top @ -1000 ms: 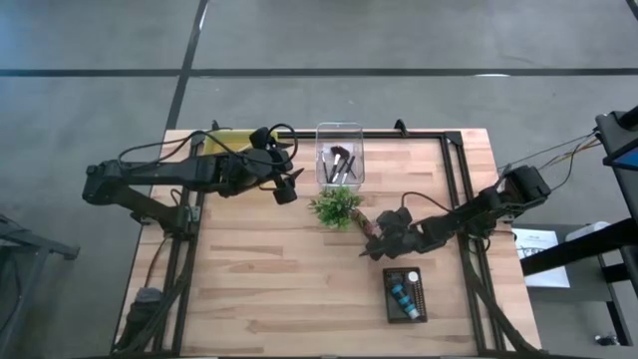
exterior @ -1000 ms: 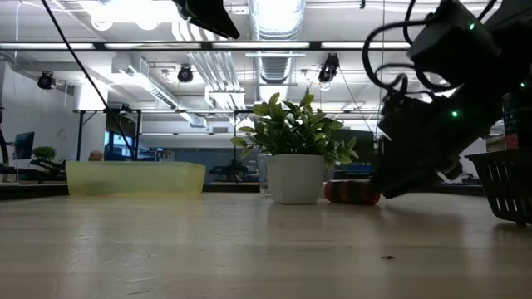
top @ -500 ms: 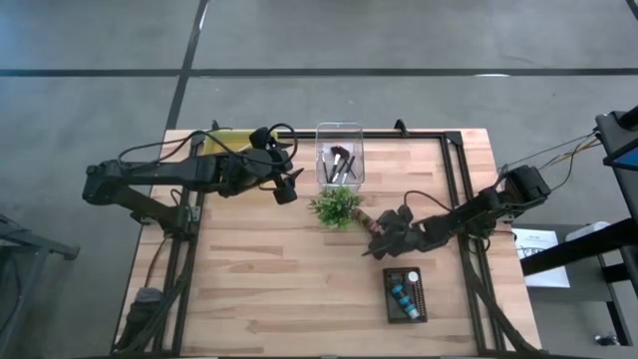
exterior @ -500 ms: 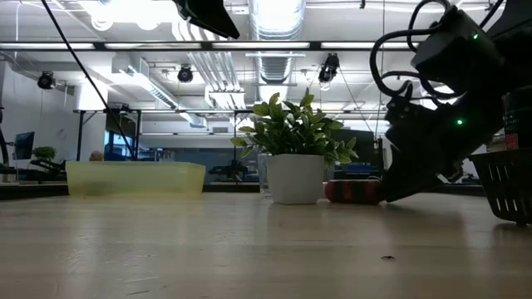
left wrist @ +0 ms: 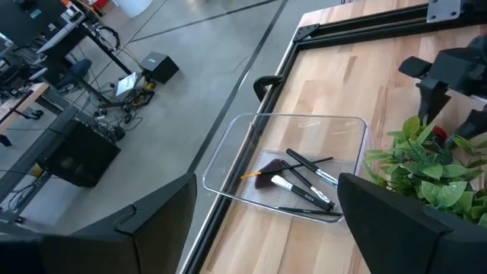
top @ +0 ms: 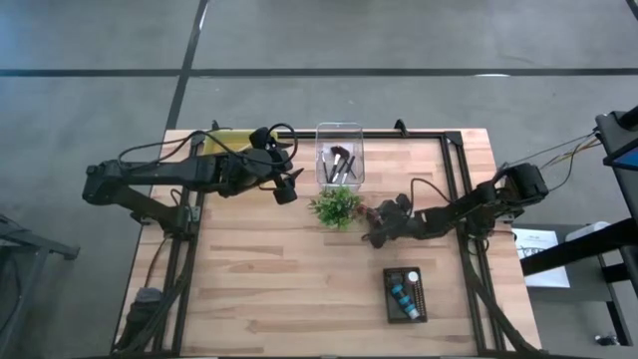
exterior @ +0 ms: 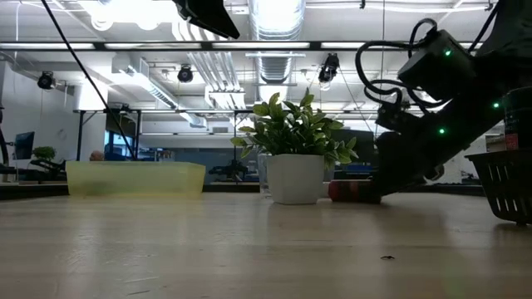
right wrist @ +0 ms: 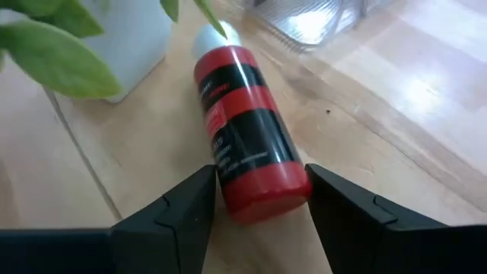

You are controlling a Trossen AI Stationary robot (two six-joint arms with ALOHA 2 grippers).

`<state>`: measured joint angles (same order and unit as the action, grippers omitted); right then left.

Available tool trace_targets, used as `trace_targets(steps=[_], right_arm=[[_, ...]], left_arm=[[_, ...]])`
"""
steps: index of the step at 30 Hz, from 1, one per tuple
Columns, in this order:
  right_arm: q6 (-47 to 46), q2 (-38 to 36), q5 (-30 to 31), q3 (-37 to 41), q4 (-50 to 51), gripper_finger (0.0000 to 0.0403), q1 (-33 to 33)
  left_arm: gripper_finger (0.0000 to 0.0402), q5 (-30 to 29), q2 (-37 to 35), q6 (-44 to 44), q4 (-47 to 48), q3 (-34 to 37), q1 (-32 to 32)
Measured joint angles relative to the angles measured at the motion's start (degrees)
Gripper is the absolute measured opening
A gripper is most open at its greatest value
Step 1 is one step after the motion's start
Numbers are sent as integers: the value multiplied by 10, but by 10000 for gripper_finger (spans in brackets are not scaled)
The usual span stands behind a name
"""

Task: Pick & Place Paint Supplies
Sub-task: Put the red paint bottle into the black bin

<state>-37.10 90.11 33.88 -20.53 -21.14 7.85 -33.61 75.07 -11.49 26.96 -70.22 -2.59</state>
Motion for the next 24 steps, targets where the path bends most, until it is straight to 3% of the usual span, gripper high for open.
trace_targets(steps=[6,14,17,20,24], right_arm=[[52,0,-53,19,-35,193,-34],[75,-4,-98,20,-39,119,-33],[73,-23,-125,20,-26,118,-18],[55,-68,-145,18,34,118,1],[10,-154,-133,0,211,131,27]], left_arm=[[325,0,0,5,0,0,0],[325,0,0,16,1,0,0],[325,0,0,25,1,0,0],[325,0,0,29,1,0,0],[325,0,0,30,1,0,0]])
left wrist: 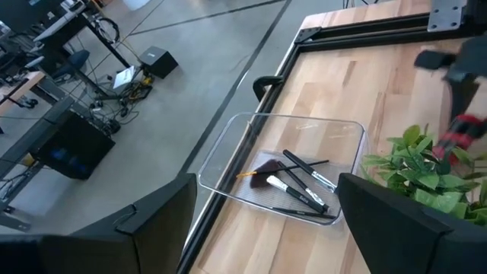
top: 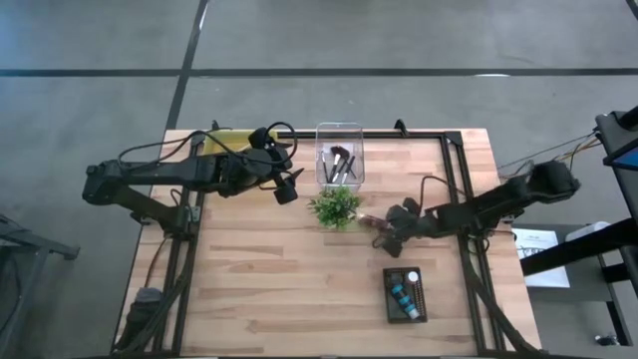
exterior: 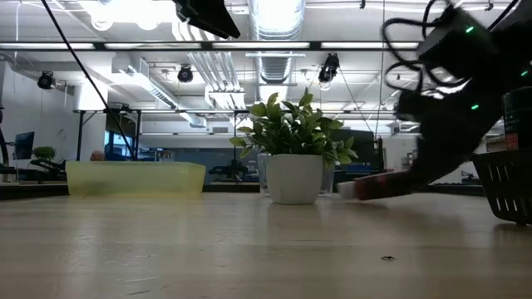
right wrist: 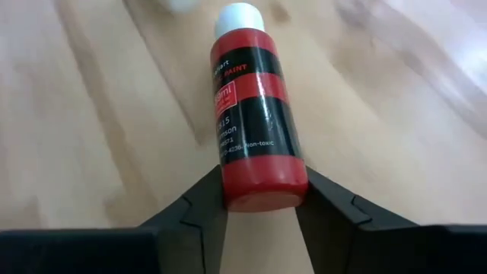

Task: Pick & Place Paint Supplies
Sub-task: Put the red paint bottle into the black bin

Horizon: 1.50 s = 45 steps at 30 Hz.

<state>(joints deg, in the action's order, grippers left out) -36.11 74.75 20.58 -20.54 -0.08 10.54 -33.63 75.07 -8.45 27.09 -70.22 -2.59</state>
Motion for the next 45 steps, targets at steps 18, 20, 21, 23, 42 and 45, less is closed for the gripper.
trace_targets(steps=[18,20,21,23,42,45], right_arm=[[-141,-263,-117,-287,560,133,119],[-154,-244,-151,-314,571,133,138],[-160,-231,-166,-327,575,133,150],[-175,-204,-191,-356,593,134,179],[-386,85,-304,-532,630,134,366],[-374,120,-345,-538,629,134,356]], left_arm=[[325,0,0,0,-3,0,0],[325,0,0,0,-3,0,0],[325,0,0,-1,-2,1,0],[325,0,0,-1,0,1,0],[325,0,0,-7,7,2,0],[325,0,0,-7,7,2,0]])
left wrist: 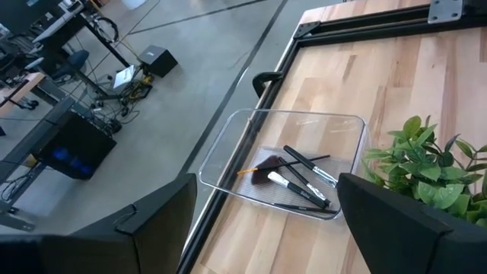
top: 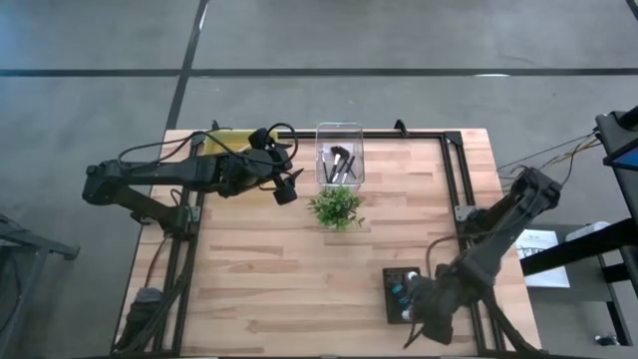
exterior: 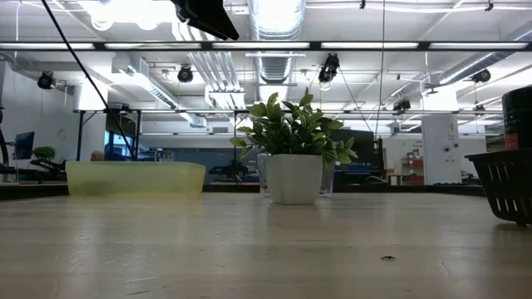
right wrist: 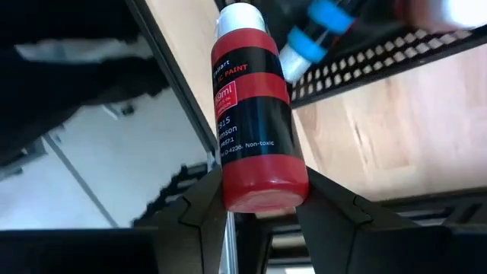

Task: Pick & Place Paint Supplies
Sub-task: Put the red paint bottle into the black bin

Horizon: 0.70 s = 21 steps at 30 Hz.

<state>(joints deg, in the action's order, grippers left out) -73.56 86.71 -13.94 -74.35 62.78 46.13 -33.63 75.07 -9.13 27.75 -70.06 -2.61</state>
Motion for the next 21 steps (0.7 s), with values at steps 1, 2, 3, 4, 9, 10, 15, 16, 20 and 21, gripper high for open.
trace_targets(steps=[1,2,3,4,9,10,15,16,20,21], right_arm=[[5,10,-14,-2,0,134,-4],[12,20,-28,-3,0,134,-8],[18,27,-39,-5,0,134,-13],[23,32,-44,-6,0,134,-17],[37,47,-48,-6,41,134,-42],[40,48,-49,-6,53,134,-50],[62,65,-64,-7,67,134,-85],[69,72,-70,-7,67,134,-89],[95,98,-87,-19,63,134,-101],[100,105,-87,-24,62,134,-102]], left_arm=[[325,0,0,0,0,0,0],[325,0,0,0,0,0,0],[325,0,0,0,0,0,0],[325,0,0,0,0,0,0],[325,0,0,1,0,0,0],[325,0,0,1,0,0,0],[325,2,0,2,1,0,0],[325,2,0,2,2,0,0],[325,2,0,10,7,0,0],[325,2,0,13,9,0,0]])
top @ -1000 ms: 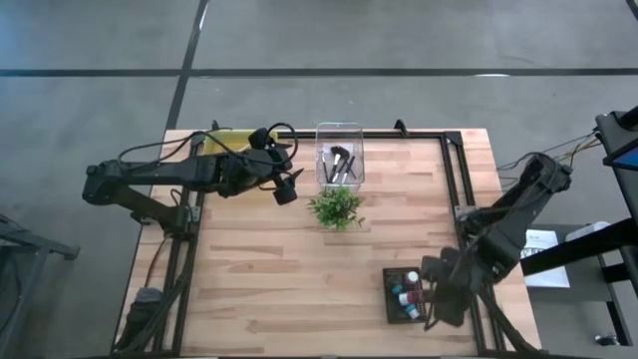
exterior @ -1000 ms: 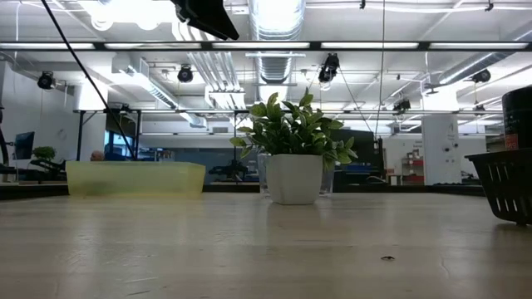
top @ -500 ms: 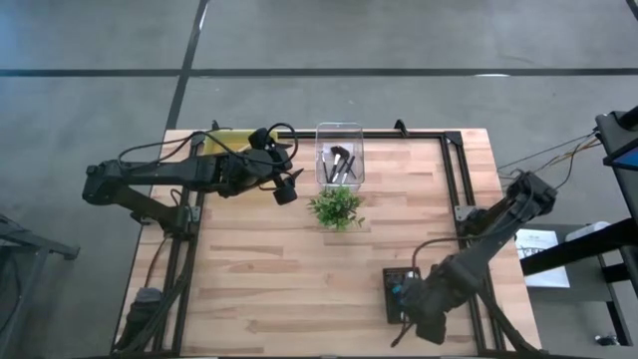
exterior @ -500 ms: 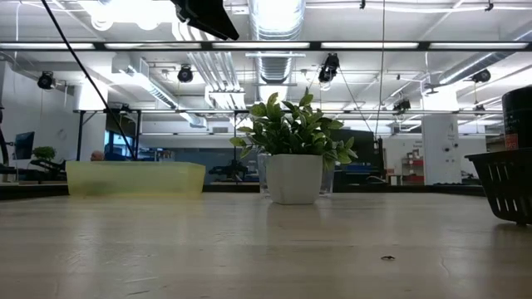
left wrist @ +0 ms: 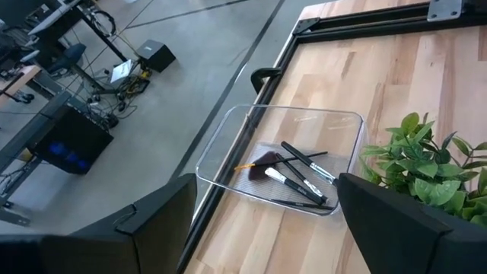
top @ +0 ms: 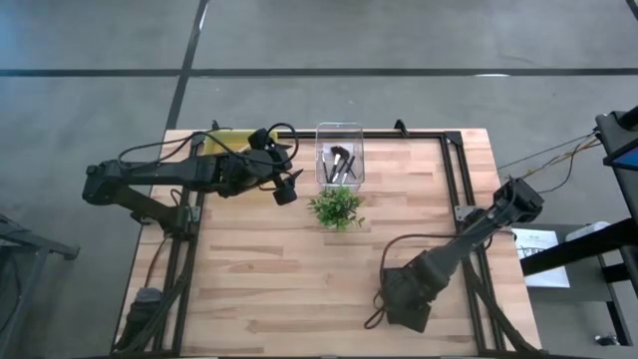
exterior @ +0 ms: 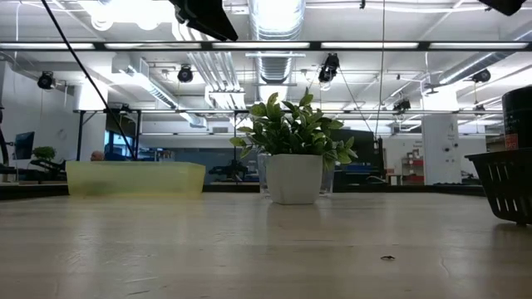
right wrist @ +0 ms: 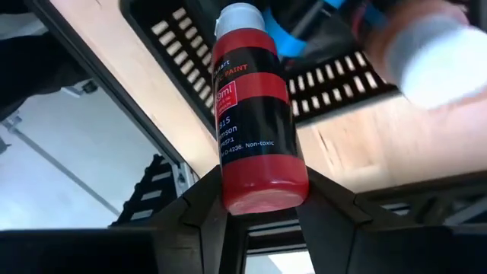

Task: Pick & Place Paint Supplies
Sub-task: Put the red paint bottle into the black bin

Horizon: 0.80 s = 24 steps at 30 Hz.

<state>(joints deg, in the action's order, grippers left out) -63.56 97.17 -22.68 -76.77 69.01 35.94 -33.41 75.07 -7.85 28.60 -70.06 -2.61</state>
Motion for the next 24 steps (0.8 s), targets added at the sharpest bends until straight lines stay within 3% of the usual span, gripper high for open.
trace_targets(steps=[24], right_arm=[[93,54,-9,-7,-4,134,-5]], left_arm=[[325,5,0,24,0,29,0]])
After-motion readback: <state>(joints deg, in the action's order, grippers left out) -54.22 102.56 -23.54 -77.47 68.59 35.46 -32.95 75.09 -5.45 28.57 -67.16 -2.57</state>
